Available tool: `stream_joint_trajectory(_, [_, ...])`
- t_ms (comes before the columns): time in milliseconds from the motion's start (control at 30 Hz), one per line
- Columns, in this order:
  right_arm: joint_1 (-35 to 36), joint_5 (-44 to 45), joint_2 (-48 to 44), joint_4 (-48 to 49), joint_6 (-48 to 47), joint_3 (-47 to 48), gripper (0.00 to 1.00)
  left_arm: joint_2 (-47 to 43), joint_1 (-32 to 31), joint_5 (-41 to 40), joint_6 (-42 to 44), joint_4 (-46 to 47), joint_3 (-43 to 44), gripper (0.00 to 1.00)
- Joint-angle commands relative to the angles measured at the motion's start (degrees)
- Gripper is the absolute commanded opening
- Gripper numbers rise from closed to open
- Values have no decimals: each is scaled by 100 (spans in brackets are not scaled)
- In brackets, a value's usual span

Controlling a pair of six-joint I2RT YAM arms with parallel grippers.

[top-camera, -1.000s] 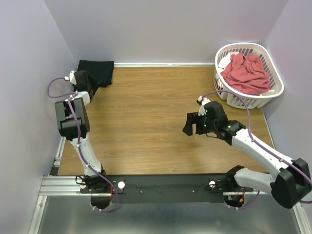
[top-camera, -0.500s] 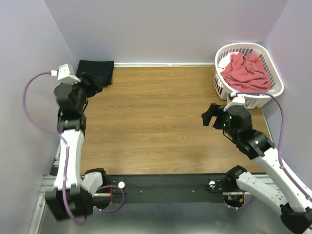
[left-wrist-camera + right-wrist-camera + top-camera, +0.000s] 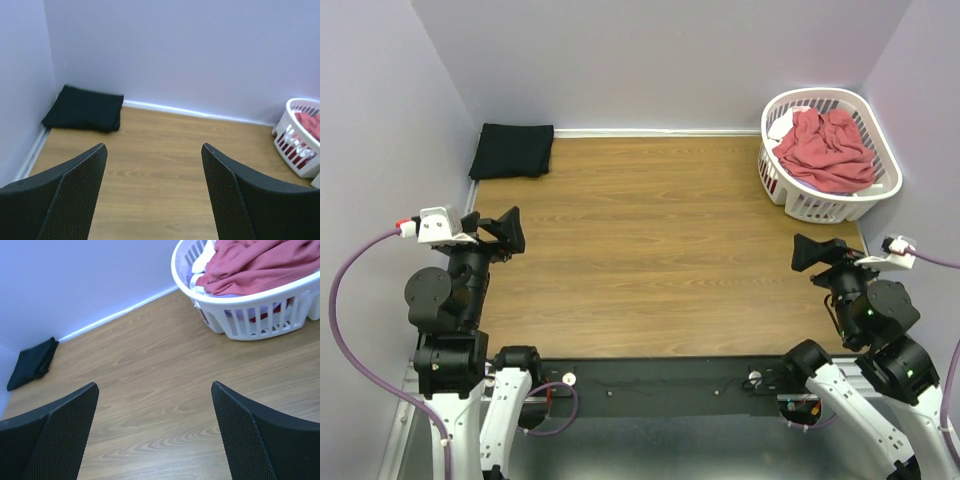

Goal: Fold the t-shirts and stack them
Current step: Reset both grippers

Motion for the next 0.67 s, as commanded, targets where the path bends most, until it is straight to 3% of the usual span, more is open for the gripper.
stream_joint_trajectory(0, [-9, 491, -393, -8, -105, -270, 100, -168, -45, -529, 155, -681, 2, 84])
stream_joint_trajectory(633, [0, 245, -324, 27, -246, -235, 100, -46, -273, -573, 67, -400, -147, 81])
